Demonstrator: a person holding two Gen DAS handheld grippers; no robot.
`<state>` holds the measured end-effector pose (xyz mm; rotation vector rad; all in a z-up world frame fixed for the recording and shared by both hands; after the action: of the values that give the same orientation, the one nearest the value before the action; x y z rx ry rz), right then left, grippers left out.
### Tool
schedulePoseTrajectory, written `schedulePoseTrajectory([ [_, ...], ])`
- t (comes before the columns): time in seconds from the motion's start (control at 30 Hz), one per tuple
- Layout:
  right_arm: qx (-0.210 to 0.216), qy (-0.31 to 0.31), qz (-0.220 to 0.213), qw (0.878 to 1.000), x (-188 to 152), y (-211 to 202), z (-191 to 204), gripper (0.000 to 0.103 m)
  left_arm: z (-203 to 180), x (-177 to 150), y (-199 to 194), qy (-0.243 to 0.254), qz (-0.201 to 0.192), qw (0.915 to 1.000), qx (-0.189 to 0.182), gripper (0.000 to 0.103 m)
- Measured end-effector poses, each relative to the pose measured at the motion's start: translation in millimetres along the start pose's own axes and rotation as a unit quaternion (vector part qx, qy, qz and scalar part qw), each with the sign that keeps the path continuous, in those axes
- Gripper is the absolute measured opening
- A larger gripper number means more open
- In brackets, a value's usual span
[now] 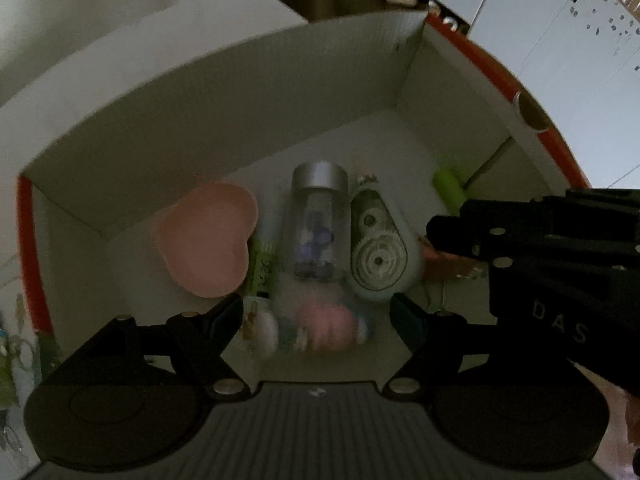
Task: Organize rigid objects
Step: 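Lower both items into the box and open both grippers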
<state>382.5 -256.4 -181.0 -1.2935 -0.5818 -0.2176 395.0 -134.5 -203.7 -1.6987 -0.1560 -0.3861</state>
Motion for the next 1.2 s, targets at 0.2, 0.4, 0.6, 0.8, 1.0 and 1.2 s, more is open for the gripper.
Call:
schedulePoseTrajectory([
  [0.2,0.005,0.001,-0.015,1.0,-1.0,-16.5,1.8,0.034,-2.9,1.5,-20.9,0.001,-0.038,0.9993,-0.004,0.08],
  [0.4,0.012,-0.001,-0.033,0.999,-2.4,-37.8,6.8,0.044,-1.7,-4.5,-50.5,0.002,-0.077,0.9971,0.0,0.08],
  [0.6,0.025,-0.002,-0.056,0.998,-4.9,-61.1,15.1,0.048,2.3,-15.3,-78.5,0.002,-0.116,0.9932,0.007,0.08],
  [0.8,0.038,-0.008,-0.073,0.997,-9.0,-80.3,25.9,0.05,4.9,-28.9,-107.7,0.001,-0.152,0.9884,0.009,0.08],
  [1.0,0.037,-0.031,-0.103,0.994,-15.9,-101.3,41.4,0.065,9.9,-47.0,-133.6,0.0,-0.178,0.984,0.012,0.08],
  [1.2,0.042,-0.046,-0.116,0.991,-25.0,-115.2,61.6,0.075,24.5,-67.4,-157.1,-0.006,-0.203,0.979,0.02,0.08],
])
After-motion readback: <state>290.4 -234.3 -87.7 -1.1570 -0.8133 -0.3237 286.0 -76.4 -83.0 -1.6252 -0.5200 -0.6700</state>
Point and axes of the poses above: each gripper's, at about its wrist camera, not at the fingertips, and y roughly the way its jaws point, z to its left, x to its top, the point moved 6 cm from there along y, roughly the way its jaws point, and after that the axes turned 3 degrees about -x, right-handed, at the moved point
